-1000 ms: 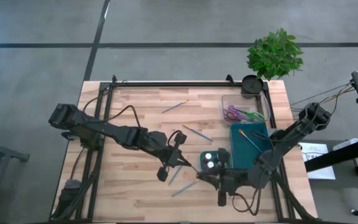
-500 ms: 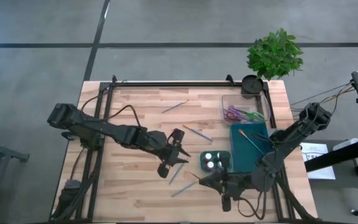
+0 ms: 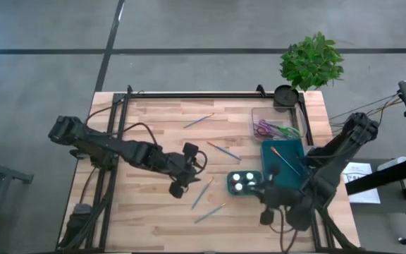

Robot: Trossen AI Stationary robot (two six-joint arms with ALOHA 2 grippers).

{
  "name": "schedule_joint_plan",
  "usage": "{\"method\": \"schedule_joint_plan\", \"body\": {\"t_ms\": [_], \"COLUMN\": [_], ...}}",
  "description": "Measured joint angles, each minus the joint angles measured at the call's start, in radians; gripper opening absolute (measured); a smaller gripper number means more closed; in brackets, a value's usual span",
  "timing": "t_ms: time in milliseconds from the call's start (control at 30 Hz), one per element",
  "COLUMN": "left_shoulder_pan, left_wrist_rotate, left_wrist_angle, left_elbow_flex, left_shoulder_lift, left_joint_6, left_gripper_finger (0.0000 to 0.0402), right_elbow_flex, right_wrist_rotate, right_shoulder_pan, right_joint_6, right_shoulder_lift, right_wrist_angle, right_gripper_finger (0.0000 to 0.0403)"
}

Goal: Pick & Place Paint Supplies
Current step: Put the blue paintbrush into the blue bin

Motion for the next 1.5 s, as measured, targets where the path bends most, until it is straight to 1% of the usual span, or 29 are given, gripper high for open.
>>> {"method": "schedule_joint_plan", "body": {"t_ms": [33,100,233,333,367,467,533,633,800,933,1033,1167,1267,1500], "left_shoulder_pan": [-0.002,-0.004,-0.006,-0.006,-0.006,-0.007,-0.008,-0.01,-0.012,-0.012,-0.012,-0.012,-0.012,-0.012], "left_wrist_rotate": [0.0,0.0,0.0,0.0,0.0,0.0,0.0,0.001,0.004,0.004,0.012,0.012,0.012,0.012], "left_wrist_angle": [0.002,0.003,0.003,-0.002,-0.002,-0.003,-0.005,-0.013,-0.04,-0.041,-0.042,-0.043,-0.043,-0.043], "left_elbow_flex": [0.0,0.0,0.0,0.0,0.0,-0.001,-0.001,-0.001,-0.001,-0.001,-0.001,-0.001,-0.001,-0.001], "left_shoulder_lift": [0.0,0.0,0.0,0.0,0.0,0.0,0.0,0.001,0.001,0.001,0.001,0.001,0.001,0.001], "left_joint_6": [0.0,-0.001,-0.016,-0.019,-0.019,-0.019,-0.025,-0.036,-0.049,-0.052,-0.053,-0.062,-0.068,-0.072], "left_gripper_finger": [0.0199,0.0199,0.0199,0.0199,0.0199,0.0199,0.0199,0.0199,0.0199,0.02,0.02,0.02,0.02,0.02], "right_elbow_flex": [0.044,0.123,0.252,0.299,0.301,0.269,0.24,0.156,0.001,-0.113,-0.201,-0.283,-0.313,-0.315], "right_wrist_rotate": [-0.009,-0.066,-0.192,-0.266,-0.299,-0.396,-0.414,-0.479,-0.549,-0.57,-0.574,-0.577,-0.578,-0.569], "right_shoulder_pan": [0.003,0.007,0.008,0.007,0.003,-0.016,-0.032,-0.054,-0.085,-0.092,-0.094,-0.094,-0.094,-0.093], "right_joint_6": [0.101,0.283,0.556,0.702,0.732,0.727,0.75,0.778,0.83,0.86,0.865,0.888,0.901,0.894], "right_shoulder_lift": [0.011,0.043,0.134,0.202,0.221,0.237,0.238,0.215,0.146,0.072,0.01,-0.065,-0.09,-0.104], "right_wrist_angle": [-0.122,-0.341,-0.704,-0.899,-0.929,-0.912,-0.92,-0.917,-0.914,-0.873,-0.786,-0.735,-0.726,-0.727], "right_gripper_finger": [0.0008,0.0008,0.0008,0.0008,0.0008,0.0008,0.0008,0.0008,0.0008,0.0008,0.0008,0.0008,0.0008,0.0013]}}
